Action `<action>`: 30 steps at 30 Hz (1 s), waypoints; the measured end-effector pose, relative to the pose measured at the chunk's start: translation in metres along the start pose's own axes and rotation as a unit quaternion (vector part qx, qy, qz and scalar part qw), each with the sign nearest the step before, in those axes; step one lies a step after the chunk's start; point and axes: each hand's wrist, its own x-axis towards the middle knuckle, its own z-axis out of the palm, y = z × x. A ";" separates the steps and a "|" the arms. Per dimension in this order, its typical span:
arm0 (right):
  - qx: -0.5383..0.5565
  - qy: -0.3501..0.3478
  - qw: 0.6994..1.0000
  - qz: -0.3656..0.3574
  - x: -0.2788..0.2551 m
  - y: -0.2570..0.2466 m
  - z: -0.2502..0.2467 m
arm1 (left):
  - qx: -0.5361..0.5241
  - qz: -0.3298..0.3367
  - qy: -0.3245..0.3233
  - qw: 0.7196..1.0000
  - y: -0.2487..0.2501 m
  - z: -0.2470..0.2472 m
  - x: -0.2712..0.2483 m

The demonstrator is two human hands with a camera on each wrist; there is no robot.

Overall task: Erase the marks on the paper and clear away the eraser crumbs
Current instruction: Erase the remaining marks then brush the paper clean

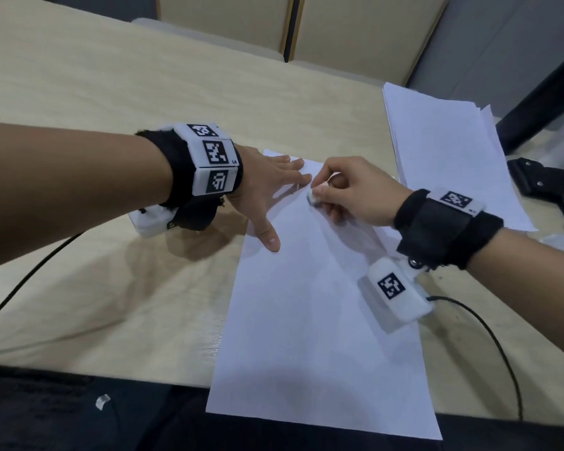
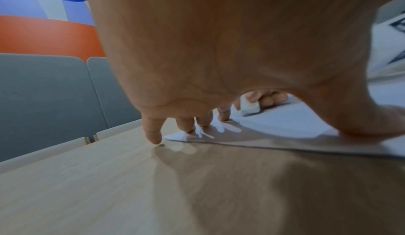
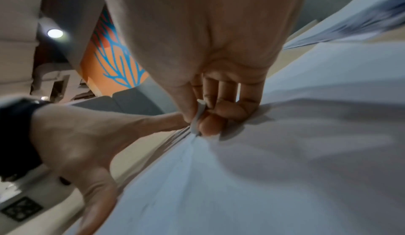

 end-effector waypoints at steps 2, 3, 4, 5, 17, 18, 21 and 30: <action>-0.015 -0.004 1.000 -0.014 0.006 -0.002 0.003 | -0.005 0.002 0.003 1.000 -0.001 0.000 0.000; -0.026 -0.016 0.999 -0.024 0.004 -0.004 0.004 | -0.007 0.000 0.004 1.000 -0.001 0.000 0.000; -0.037 -0.038 0.998 -0.034 -0.001 -0.005 0.005 | -0.009 -0.002 0.002 1.000 -0.001 0.000 0.000; -0.047 -0.068 0.996 -0.042 -0.007 -0.005 0.006 | -0.008 -0.004 0.000 1.000 0.000 0.001 0.000; -0.074 -0.066 0.994 -0.049 -0.007 -0.007 0.006 | -0.010 -0.005 0.000 1.000 0.003 0.000 0.000; -0.087 -0.092 0.990 -0.054 -0.015 -0.007 0.007 | -0.005 -0.009 -0.003 1.000 0.004 0.000 0.000; -0.092 -0.157 0.982 -0.059 -0.028 -0.006 0.007 | 0.007 -0.011 0.001 1.000 0.003 0.001 0.000; -0.108 -0.083 0.989 -0.054 -0.018 -0.009 0.007 | 0.000 -0.011 -0.008 1.000 0.006 -0.001 -0.002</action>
